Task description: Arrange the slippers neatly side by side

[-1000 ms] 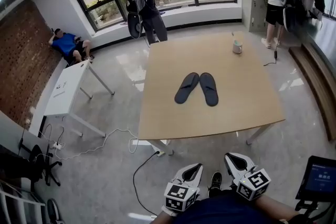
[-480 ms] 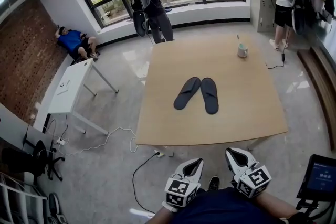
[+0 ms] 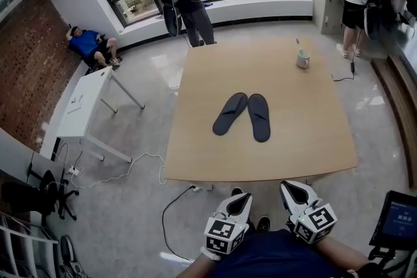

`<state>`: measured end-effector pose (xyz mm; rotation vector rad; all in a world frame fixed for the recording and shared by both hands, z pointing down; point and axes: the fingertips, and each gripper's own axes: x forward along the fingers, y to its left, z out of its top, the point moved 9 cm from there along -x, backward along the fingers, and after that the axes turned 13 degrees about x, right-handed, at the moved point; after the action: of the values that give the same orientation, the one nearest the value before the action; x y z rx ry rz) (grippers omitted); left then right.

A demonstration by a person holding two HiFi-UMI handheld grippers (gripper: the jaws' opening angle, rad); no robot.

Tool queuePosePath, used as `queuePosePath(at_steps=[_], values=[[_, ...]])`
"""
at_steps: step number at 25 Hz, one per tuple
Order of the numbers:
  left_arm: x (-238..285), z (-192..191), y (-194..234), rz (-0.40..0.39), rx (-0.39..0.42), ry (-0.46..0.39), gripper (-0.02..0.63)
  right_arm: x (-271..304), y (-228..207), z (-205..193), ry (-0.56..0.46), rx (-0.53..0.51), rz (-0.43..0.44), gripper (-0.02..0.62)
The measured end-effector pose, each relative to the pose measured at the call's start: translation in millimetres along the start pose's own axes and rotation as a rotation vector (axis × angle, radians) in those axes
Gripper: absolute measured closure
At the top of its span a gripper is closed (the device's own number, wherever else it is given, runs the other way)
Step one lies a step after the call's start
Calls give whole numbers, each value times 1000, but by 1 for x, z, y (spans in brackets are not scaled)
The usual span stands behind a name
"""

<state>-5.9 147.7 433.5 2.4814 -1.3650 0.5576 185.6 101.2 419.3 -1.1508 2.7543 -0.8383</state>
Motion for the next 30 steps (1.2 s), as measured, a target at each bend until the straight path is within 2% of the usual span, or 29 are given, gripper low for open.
queuePosePath(at_steps=[4, 11, 24, 30], values=[[16, 6, 11, -25, 7, 1, 601, 12, -6, 12, -6, 19, -45, 584], [37, 19, 44, -61, -1, -5, 601, 45, -17, 19, 1, 23, -57, 584], [86, 41, 150, -111, -2, -1, 601, 143, -37, 42, -23, 39, -126, 584], [101, 55, 189, -164, 13, -12, 601, 176, -35, 51, -21, 47, -169, 584]])
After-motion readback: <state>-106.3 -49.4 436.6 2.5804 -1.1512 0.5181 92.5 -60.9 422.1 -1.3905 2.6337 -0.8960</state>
